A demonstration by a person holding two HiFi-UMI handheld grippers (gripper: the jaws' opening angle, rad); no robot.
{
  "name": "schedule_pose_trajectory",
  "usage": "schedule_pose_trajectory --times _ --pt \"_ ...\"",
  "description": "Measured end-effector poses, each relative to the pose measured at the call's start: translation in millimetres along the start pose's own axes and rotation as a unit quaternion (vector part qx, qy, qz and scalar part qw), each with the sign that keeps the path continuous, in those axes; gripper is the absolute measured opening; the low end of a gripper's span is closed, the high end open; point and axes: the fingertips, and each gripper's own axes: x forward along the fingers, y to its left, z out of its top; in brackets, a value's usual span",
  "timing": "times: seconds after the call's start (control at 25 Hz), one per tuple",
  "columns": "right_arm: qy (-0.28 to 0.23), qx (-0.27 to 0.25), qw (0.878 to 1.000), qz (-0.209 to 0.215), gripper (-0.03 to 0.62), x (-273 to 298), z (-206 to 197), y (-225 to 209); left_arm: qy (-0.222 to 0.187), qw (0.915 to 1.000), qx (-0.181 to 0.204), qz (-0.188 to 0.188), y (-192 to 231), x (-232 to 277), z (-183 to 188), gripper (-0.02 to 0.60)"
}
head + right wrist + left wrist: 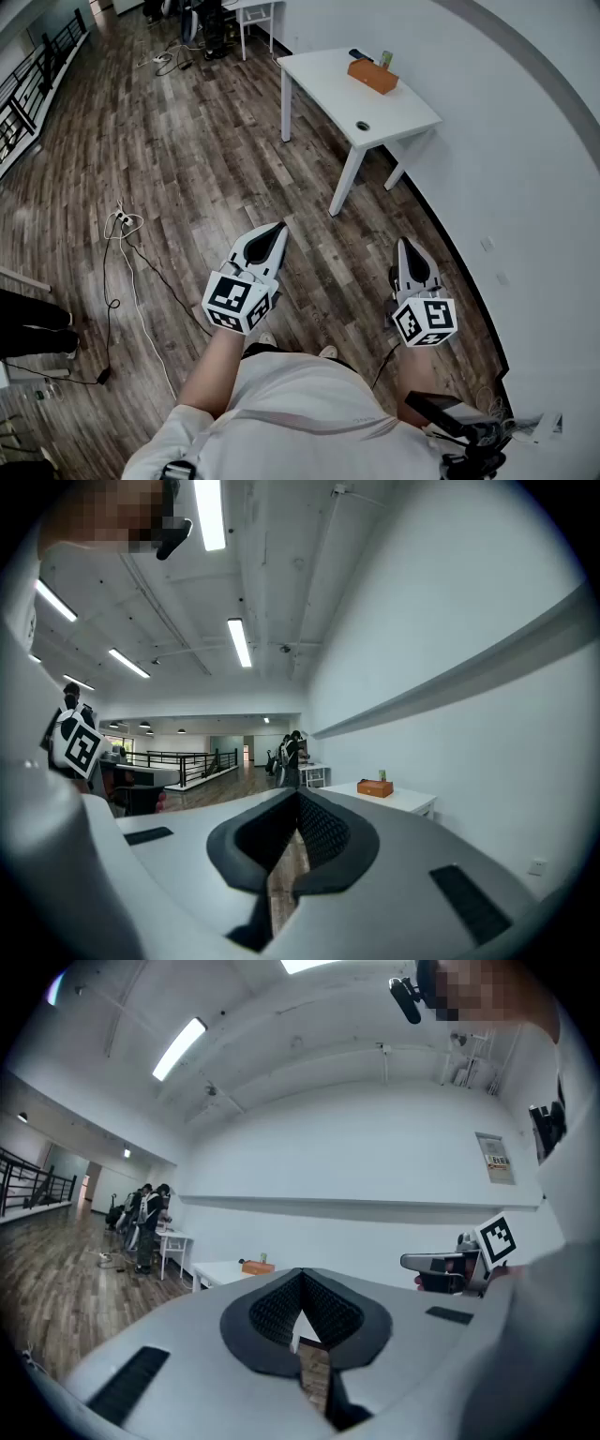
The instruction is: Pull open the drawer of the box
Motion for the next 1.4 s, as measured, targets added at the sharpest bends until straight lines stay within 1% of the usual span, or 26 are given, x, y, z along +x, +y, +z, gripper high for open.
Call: schedule_pose_trajectory --times 0.4,0.56,0.64,0.88,1.0,1.16,1.4 --pt "-0.001 -0.014 1.0 0.003 0.003 59.8 -3.0 73.5 -0.012 0.9997 -0.02 0.006 95.2 -34.0 1.3 0.008" --pt "0.009 -0.017 1.0 0.012 0.003 81.1 -7.4 89.6 -0.009 0.9995 -0.03 0.006 117.4 -36.3 -2.5 0.009" --pt "0.012 -0.017 1.0 0.016 0.003 96.1 -8.8 90.1 -0.009 0.9995 -0.03 0.009 129.2 -29.5 -2.1 0.009" --pt "0.01 -0.012 0.999 0.034 0.003 154.9 -11.5 81.8 -0.004 0.9994 -0.027 0.023 166.2 1.9 -0.7 0.008" --pt "0.004 -0.009 0.999 0.043 0.003 187.8 -10.6 70.5 -0.002 0.9993 -0.025 0.027 183.8 30.1 2.8 0.008" --pt "0.0 -0.006 0.999 0.04 0.003 231.9 -7.1 33.1 0.0 0.9997 -0.015 0.017 196.1 88.3 13.4 0.008" --pt "-0.002 0.003 1.0 0.031 0.003 296.7 0.0 -43.6 0.006 0.9998 -0.01 0.014 211.1 188.1 25.8 0.009"
